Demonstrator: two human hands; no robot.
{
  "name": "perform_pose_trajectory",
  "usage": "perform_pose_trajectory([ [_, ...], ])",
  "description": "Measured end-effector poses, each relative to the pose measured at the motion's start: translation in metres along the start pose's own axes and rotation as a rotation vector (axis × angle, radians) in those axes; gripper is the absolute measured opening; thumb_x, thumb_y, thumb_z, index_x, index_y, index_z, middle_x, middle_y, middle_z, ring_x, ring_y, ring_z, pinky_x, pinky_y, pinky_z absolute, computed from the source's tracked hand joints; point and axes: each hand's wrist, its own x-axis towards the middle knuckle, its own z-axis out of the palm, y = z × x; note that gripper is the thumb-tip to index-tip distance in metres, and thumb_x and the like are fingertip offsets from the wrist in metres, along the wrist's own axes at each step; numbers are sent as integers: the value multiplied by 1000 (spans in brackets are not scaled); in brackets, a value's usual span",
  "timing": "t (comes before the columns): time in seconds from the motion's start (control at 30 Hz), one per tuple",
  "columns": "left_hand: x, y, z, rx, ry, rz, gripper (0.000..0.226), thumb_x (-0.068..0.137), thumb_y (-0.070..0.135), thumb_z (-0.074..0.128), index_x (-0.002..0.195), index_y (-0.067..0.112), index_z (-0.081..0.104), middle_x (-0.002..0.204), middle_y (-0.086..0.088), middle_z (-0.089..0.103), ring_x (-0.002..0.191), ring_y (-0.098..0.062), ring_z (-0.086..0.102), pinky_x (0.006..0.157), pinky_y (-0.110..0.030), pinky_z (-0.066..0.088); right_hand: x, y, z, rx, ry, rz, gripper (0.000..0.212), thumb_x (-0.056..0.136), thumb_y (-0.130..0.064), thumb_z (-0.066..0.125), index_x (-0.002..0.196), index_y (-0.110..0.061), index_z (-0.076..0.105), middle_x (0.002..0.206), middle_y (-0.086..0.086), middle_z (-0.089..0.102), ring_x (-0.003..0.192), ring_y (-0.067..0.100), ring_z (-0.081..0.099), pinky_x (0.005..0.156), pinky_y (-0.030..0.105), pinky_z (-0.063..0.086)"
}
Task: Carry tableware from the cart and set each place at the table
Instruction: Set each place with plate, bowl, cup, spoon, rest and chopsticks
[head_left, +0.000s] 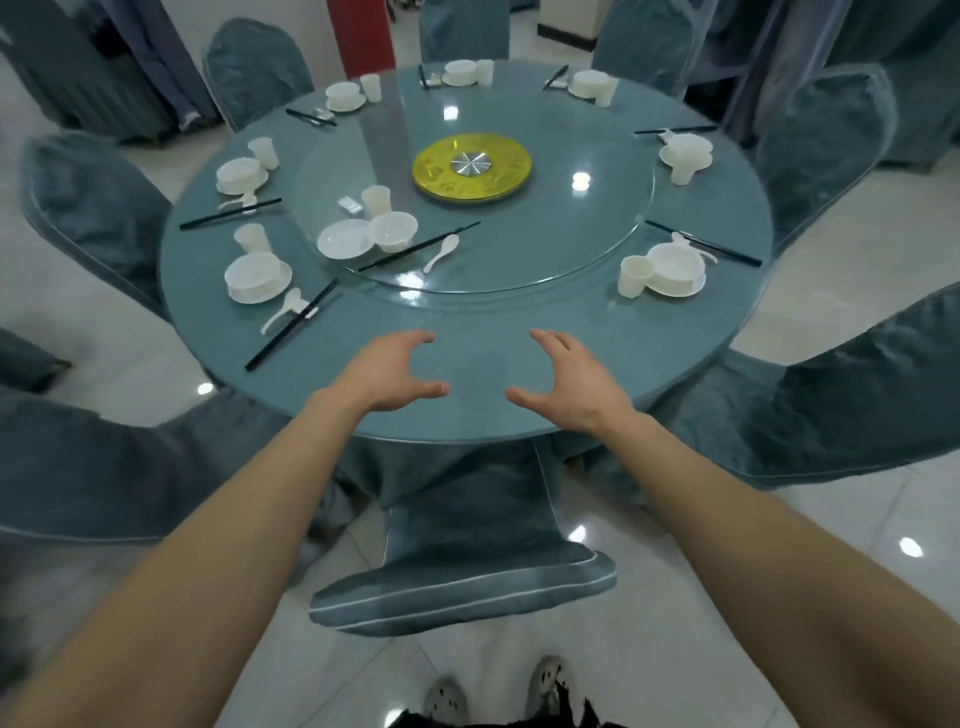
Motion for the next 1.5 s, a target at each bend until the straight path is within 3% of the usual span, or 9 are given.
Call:
perform_pose_trajectory([
  [0.37,22,21,19,-16,43,-31,88,84,58,83,158,30,45,163,1,47,148,-25,45,120,-43,39,30,27,-18,4,3,-74,96,87,-62,73,164,-26,28,166,-2,32,147,24,42,118,40,39],
  [0.6,82,36,38,-67,88,-156,84,86,54,82,158,26,47,161,-1,49,147,-25,46,121,-43,39,104,64,-30,1,-71,-164,92,91,-58,72,164,-23,29,167,1,32,149,24,40,119,40,37],
  [0.83,143,76,85,-115,66,-368,79,91,50,80,157,21,49,160,-6,51,146,-28,48,120,-39,37,194,122,-37,-19,-290,-322,84,96,-51,68,164,-17,32,167,4,34,151,25,37,122,37,31],
  [0.97,160,81,85,-142,82,-443,78,91,50,80,156,20,50,161,-6,50,147,-27,47,121,-40,37,231,137,-39,-24,-320,-353,79,98,-49,66,162,-15,35,166,5,35,151,26,37,123,38,32],
  [1.3,187,19,81,-209,180,-635,74,90,44,82,152,17,53,154,-9,56,142,-30,52,118,-39,40,301,92,11,-80,-488,-526,81,100,-52,63,164,-16,30,169,4,32,154,24,31,126,38,30],
  [1.5,220,-31,103,-235,156,-701,65,92,40,79,149,17,57,149,-12,61,133,-32,60,114,-40,45,353,66,48,-170,-538,-542,76,104,-46,60,165,-14,28,172,9,25,159,27,21,129,37,20],
])
